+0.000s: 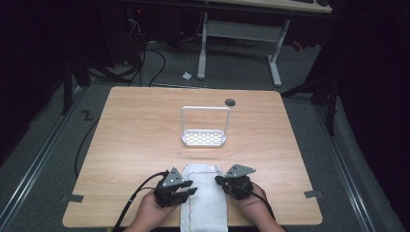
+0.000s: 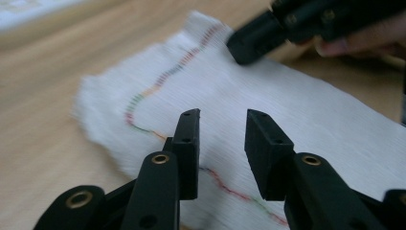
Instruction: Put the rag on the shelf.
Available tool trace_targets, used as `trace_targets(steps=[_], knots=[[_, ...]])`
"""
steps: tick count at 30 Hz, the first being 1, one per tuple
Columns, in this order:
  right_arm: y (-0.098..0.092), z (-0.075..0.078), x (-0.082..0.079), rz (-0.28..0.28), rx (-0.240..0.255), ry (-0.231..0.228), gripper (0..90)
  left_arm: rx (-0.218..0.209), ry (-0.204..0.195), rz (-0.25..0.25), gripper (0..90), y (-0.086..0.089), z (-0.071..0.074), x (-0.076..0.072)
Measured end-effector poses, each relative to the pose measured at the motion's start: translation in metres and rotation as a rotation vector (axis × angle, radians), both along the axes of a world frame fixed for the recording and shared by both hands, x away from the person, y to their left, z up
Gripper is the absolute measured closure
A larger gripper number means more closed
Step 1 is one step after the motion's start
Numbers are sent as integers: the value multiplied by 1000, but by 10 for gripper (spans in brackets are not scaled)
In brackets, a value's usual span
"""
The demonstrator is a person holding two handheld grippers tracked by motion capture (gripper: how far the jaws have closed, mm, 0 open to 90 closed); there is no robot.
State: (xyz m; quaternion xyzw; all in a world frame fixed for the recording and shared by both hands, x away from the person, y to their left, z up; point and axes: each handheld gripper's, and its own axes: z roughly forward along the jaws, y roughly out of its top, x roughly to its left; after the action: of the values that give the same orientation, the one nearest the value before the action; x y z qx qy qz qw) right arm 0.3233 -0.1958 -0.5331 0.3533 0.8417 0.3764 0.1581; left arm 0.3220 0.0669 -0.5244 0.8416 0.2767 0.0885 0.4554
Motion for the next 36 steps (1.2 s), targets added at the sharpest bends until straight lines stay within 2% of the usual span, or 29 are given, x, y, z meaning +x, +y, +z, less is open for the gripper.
trace_targets(steps=[2, 3, 4, 7, 8, 9, 10, 12, 14, 18, 22, 24, 25, 28, 30, 32, 34, 35, 36], knots=[[0, 0, 0, -2, 3, 4, 870, 5, -12, 76, 643, 9, -1, 9], [0, -1, 1, 0, 6, 8, 870, -29, 16, 141, 633, 20, -5, 23], [0, -1, 1, 0, 6, 8, 870, -29, 16, 141, 625, 20, -5, 23], [0, -1, 1, 2, 8, 7, 870, -38, 31, 183, 620, 22, -8, 32], [0, -1, 2, 7, 9, 4, 870, -45, 55, 184, 608, 20, -10, 38], [0, -1, 2, 7, 9, 4, 870, -45, 55, 184, 600, 20, -10, 38], [0, -1, 2, 8, 11, 4, 870, -52, 85, 181, 593, 16, -12, 43], [-1, -1, 2, 7, 11, 5, 870, -49, 88, 185, 590, 14, -13, 45], [-1, -2, 2, 8, 13, 5, 870, -34, 113, 198, 589, 5, -16, 51], [-1, -2, 3, 9, 13, 8, 870, -31, 109, 222, 606, -6, -16, 56], [-2, -2, 3, 11, 23, 13, 868, -19, 111, 223, 737, -13, -16, 56], [-2, -2, 3, 11, 24, 13, 864, -19, 111, 223, 757, -12, -17, 56], [-2, -2, 3, 11, 26, 15, 855, -20, 115, 226, 795, -12, -17, 55], [-2, 0, 2, 8, 38, 22, 788, -24, 121, 227, 813, -11, -17, 55], [-2, 1, 2, 2, 39, 11, 770, -25, 122, 227, 818, -11, -17, 55], [-3, 6, 1, -44, 49, -40, 701, -31, 126, 230, 819, -10, -17, 54], [-3, 7, 2, -56, 46, -49, 683, -33, 130, 231, 817, -10, -17, 55], [-4, 7, 8, -89, 60, -58, 660, -36, 130, 232, 816, -9, -17, 55], [-4, 7, 8, -89, 60, -58, 660, -36, 131, 233, 816, -9, -17, 55]])
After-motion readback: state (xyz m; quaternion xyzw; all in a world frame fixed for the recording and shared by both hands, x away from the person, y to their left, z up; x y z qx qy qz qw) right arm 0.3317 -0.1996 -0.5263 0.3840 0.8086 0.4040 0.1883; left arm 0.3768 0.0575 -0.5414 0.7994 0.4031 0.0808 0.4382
